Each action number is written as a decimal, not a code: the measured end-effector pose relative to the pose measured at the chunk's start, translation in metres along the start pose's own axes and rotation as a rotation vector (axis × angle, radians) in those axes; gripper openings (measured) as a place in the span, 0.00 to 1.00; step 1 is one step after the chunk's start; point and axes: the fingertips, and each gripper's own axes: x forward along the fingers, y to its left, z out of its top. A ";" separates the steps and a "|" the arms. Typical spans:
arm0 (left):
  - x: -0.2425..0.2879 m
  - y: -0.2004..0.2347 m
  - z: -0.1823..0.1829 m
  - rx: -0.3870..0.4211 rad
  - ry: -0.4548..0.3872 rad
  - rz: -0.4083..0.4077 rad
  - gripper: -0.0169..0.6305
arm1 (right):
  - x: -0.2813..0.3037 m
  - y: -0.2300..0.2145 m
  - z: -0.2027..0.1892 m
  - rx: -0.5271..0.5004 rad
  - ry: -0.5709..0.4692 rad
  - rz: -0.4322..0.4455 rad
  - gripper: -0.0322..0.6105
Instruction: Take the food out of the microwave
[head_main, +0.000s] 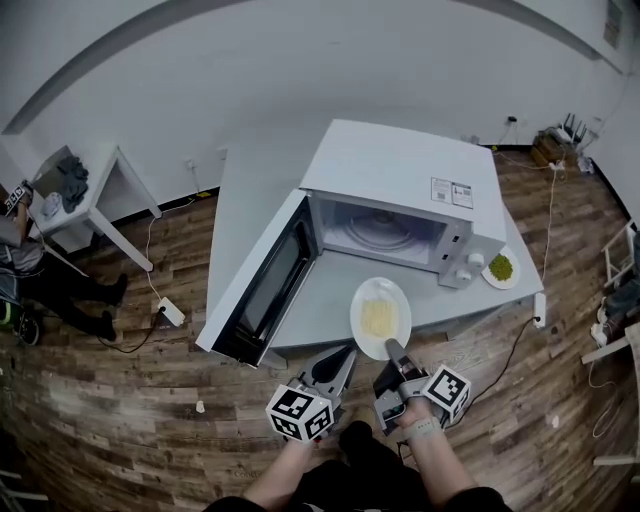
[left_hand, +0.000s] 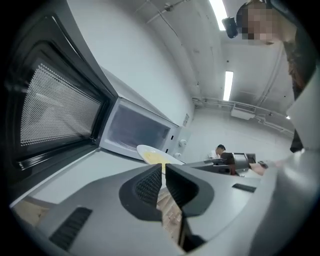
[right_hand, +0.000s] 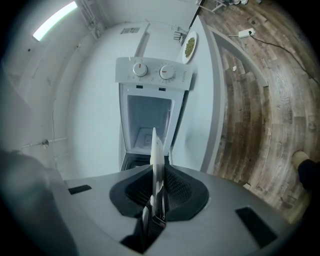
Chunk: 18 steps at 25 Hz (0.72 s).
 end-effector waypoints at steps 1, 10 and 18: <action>-0.007 -0.001 -0.001 -0.006 0.000 0.005 0.07 | -0.005 0.000 -0.004 0.002 0.001 -0.003 0.14; -0.052 -0.012 -0.006 -0.020 -0.009 0.024 0.07 | -0.042 0.002 -0.041 0.010 0.018 -0.021 0.14; -0.076 -0.035 -0.007 -0.010 -0.022 0.002 0.07 | -0.072 0.009 -0.060 0.000 0.019 -0.009 0.14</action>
